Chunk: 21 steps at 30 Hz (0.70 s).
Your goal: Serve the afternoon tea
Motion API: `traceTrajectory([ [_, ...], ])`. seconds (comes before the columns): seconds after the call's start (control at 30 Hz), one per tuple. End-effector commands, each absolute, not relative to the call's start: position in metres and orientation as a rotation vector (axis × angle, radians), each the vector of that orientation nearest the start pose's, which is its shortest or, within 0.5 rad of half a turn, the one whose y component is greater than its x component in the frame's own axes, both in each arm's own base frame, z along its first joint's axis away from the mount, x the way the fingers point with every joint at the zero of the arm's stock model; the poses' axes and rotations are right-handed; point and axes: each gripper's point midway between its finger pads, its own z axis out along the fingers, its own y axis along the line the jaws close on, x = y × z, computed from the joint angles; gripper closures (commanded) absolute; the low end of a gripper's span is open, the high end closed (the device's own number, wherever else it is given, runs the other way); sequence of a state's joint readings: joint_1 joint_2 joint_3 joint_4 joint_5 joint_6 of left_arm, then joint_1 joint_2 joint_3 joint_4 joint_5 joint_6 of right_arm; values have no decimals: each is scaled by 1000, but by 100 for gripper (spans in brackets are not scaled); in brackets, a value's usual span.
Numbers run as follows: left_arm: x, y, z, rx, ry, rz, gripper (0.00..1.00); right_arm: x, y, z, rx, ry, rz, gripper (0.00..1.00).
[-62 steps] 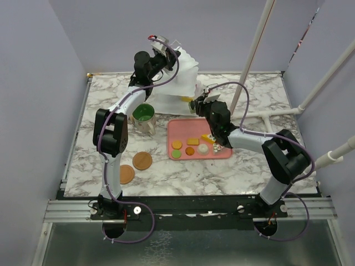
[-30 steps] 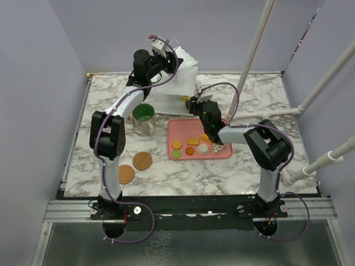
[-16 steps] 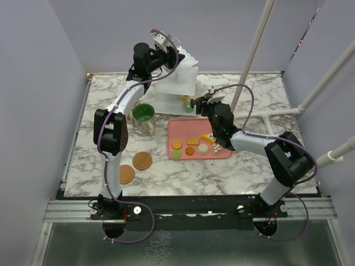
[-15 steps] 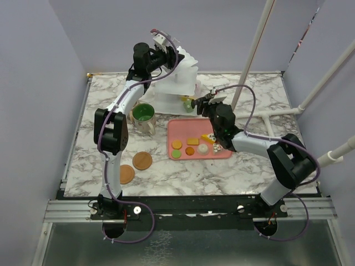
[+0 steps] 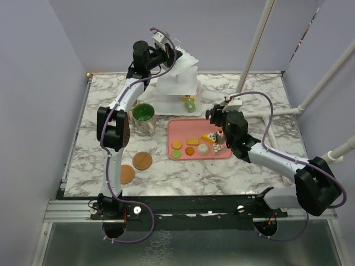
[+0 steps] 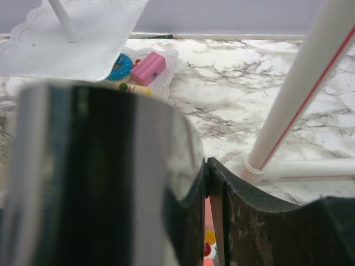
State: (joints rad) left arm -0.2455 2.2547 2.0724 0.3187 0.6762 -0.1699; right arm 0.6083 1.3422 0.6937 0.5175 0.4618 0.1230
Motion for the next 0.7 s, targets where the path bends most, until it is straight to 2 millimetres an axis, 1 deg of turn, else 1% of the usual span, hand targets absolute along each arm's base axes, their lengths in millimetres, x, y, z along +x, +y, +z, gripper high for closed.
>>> traceTrajectory([
  [0.0, 597, -276, 344, 592, 1324, -783, 100, 372, 149, 180, -6, 1770, 35, 43],
  [0.07, 596, -272, 354, 558, 1309, -729, 100, 369, 144, 177, 2, 1784, 8, 43],
  [0.27, 595, -265, 369, 444, 1312, -612, 100, 363, 134, 168, 5, 1828, -44, 43],
  [0.37, 592, -265, 369, 430, 1309, -551, 100, 358, 131, 161, 3, 1854, -61, 43],
  [0.5, 588, -266, 362, 416, 1316, -521, 100, 354, 128, 155, 3, 1868, -61, 43],
  [0.6, 588, -264, 359, 404, 1322, -511, 100, 352, 129, 152, -3, 1877, -52, 45],
  [0.67, 588, -263, 358, 395, 1326, -509, 100, 352, 130, 149, -6, 1885, -45, 48],
])
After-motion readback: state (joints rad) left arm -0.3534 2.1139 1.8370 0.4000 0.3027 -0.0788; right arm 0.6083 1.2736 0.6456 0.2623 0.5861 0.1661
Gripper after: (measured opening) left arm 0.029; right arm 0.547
